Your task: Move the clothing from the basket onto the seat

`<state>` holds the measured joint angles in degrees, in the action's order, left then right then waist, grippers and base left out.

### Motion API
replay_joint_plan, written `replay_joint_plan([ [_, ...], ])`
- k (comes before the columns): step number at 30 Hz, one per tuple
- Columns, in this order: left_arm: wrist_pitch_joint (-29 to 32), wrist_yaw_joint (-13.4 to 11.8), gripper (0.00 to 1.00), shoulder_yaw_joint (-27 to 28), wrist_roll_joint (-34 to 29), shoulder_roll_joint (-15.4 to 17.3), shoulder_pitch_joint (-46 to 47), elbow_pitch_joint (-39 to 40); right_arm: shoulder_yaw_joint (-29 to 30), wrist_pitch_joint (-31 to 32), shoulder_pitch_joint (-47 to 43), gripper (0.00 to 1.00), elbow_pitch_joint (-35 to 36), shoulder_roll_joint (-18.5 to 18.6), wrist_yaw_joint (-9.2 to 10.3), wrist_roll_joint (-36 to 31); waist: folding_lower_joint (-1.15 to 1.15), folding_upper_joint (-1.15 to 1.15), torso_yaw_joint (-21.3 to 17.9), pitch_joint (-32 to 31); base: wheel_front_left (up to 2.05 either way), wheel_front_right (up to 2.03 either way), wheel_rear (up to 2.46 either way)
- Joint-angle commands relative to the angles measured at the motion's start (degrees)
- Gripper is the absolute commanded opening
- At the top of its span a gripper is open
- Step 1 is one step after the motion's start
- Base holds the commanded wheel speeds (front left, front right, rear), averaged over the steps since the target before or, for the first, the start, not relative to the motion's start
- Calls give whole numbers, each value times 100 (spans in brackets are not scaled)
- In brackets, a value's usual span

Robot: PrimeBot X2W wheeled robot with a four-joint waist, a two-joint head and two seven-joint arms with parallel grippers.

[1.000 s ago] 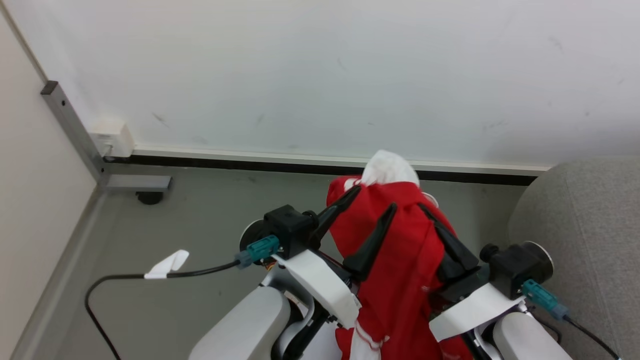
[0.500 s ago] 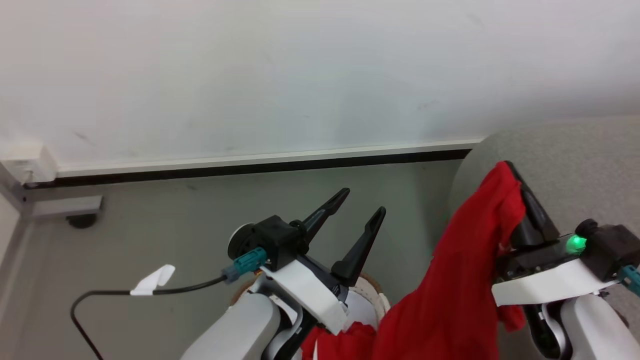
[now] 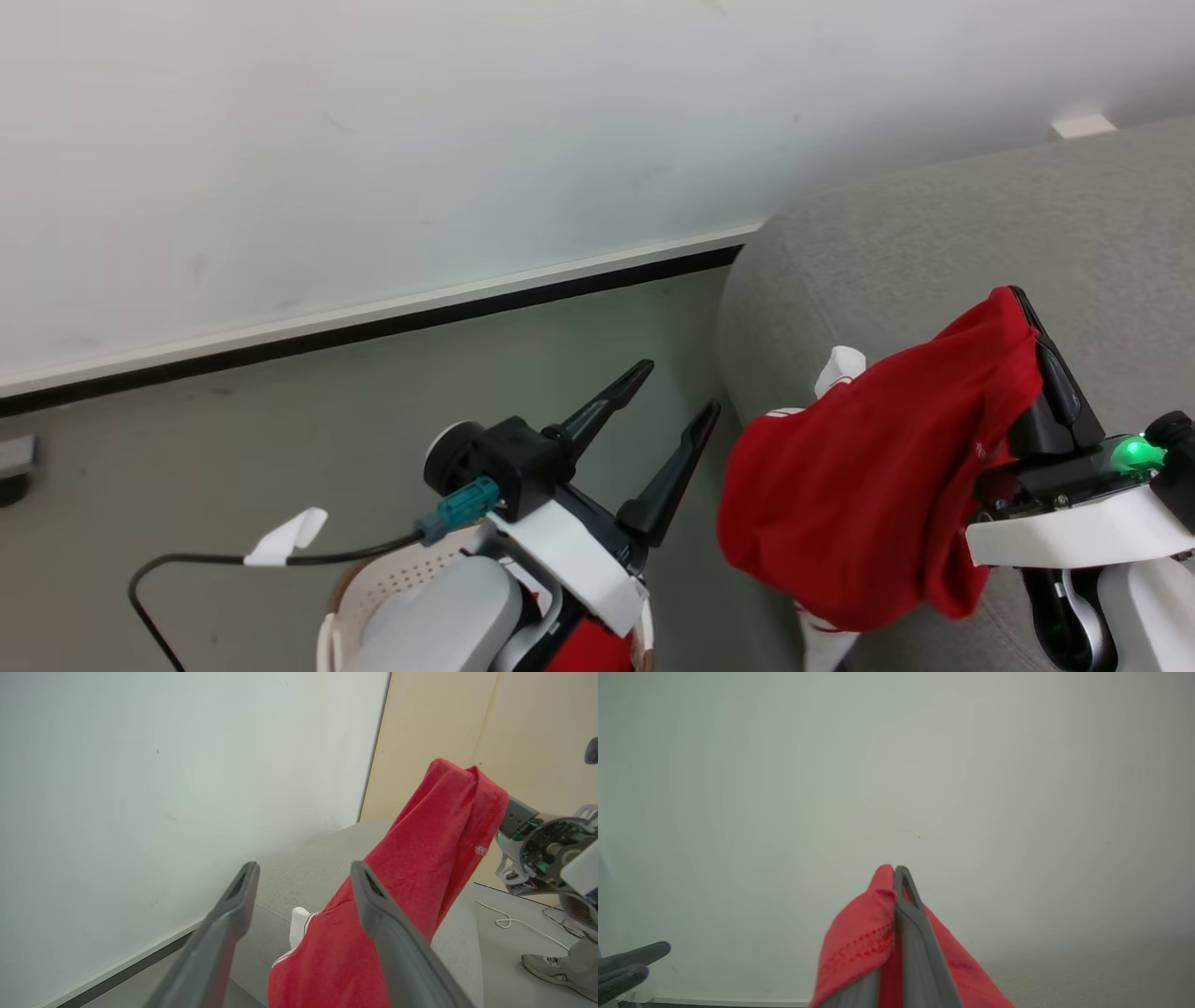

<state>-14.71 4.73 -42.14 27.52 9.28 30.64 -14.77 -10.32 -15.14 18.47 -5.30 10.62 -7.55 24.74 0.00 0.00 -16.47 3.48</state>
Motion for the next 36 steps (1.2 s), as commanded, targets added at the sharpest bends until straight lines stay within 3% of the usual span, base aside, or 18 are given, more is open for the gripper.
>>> replay_joint_plan([
  [1,-30,12,100,7,-104,11,-55,-33,40,-2,-96,0,61,-2,12,29,0,0,-213,16,0,0,0],
  [8,-43,-4,100,-30,-193,-102,-211,-125,19,-2,-155,0,79,-26,12,92,0,0,-528,16,0,0,0],
  [22,-44,73,100,-4,-396,-191,-176,-155,-44,-2,53,0,34,90,12,88,0,0,-678,223,0,0,0],
  [27,-45,109,100,-21,-458,-163,-70,-176,-127,-2,411,0,-98,320,12,173,0,0,-620,424,0,0,0],
  [36,-33,127,100,-53,-500,-89,147,-210,-297,-1,1936,0,-668,1255,12,623,0,0,-443,1036,0,0,0],
])
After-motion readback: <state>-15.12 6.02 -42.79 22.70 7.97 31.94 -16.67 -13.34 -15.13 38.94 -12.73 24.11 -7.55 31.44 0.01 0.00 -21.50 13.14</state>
